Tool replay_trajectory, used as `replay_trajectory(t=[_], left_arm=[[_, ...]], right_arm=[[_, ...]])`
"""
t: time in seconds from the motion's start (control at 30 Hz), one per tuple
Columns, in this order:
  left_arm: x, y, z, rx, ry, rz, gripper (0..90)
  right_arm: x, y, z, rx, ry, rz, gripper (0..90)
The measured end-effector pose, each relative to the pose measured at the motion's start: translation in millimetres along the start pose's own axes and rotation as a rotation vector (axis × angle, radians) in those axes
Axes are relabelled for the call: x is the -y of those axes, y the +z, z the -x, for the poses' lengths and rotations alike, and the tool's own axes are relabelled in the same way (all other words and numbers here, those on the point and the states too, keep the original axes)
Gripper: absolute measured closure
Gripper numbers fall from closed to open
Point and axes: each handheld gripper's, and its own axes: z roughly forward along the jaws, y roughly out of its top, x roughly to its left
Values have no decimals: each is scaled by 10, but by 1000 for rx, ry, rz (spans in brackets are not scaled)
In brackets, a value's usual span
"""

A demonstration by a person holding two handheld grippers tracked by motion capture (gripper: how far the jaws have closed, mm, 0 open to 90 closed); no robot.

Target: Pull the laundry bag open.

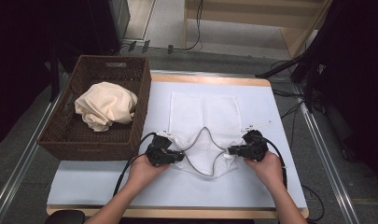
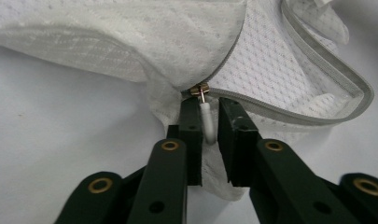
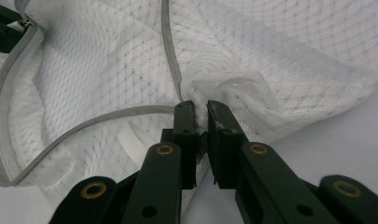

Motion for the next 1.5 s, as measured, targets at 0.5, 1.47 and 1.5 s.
replay_trajectory(t=[0.5,1.47,1.5], left_arm=[[-23,-186,44,50,6,26,400],[156,-524,101,25,6,61,381],[162,-527,102,26,5,65,381]], right_arm=[[-2,-203,-55,16,-56,176,481],[-249,11,-184,-28,-96,166,454],[-256,16,-192,-29,-92,164,454]])
